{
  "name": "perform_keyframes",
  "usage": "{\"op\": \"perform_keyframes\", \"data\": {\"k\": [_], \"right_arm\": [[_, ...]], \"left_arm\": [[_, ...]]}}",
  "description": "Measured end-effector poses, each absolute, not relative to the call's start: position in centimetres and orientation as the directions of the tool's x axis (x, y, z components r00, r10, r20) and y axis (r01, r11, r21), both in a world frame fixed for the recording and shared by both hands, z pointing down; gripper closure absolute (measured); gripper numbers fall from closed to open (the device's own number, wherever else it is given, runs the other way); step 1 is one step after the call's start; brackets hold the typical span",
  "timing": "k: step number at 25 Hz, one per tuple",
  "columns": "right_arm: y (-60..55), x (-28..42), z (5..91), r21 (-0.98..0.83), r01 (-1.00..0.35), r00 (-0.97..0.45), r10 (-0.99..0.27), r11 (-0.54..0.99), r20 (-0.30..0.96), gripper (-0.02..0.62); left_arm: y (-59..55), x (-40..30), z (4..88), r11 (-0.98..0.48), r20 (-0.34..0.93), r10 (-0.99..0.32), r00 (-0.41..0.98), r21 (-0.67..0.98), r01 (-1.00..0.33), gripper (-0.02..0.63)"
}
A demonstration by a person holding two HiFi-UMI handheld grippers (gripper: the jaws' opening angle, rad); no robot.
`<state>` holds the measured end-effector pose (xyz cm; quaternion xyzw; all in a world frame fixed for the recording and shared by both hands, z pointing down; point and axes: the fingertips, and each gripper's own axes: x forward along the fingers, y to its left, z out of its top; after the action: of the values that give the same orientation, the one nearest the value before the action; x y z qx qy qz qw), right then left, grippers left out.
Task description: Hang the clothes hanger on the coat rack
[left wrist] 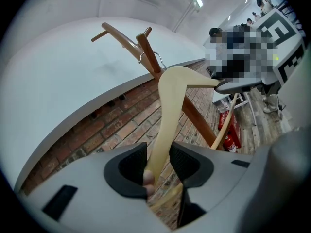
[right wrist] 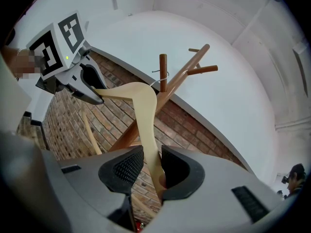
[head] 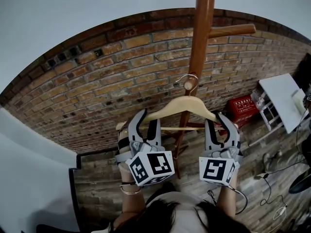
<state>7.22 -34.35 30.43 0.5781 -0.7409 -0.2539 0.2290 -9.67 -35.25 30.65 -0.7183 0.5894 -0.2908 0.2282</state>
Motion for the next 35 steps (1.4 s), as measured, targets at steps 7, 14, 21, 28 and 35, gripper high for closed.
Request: {"op": "perform_keyframes", "data": {"k": [7,14,21,28,35], "right_arm": [[-35.2,7.3,31.1,0.635,-0.747,-0.211,-0.976,0.198,0.056,0.468],[-35.9,7.4,31.5,0.631,-0.752,-0.196,-0.979,0.190,0.062,0.468],[-36.3,7.8,32.1,0.625,-0.758,-0.182,-0.981,0.185,0.070,0.466],[-36.5,7.9,32.4,0.625,-0.758,-0.181,-0.981,0.185,0.071,0.465],[-36.6,7.9,32.4,0.627,-0.757,-0.182,-0.981,0.182,0.065,0.465]], "left_arm": [[-36.3,-9.5,31.1,-0.218,0.163,-0.976,0.146,-0.667,-0.712,0.460],[-37.2,-9.3,31.6,-0.237,0.173,-0.971,0.163,-0.664,-0.709,0.460],[-37.6,-9.0,32.3,-0.250,0.183,-0.968,0.171,-0.657,-0.711,0.460],[-38.0,-8.9,33.0,-0.260,0.186,-0.966,0.181,-0.668,-0.698,0.459],[-38.3,-8.9,32.6,-0.237,0.161,-0.972,0.174,-0.652,-0.720,0.456]]}}
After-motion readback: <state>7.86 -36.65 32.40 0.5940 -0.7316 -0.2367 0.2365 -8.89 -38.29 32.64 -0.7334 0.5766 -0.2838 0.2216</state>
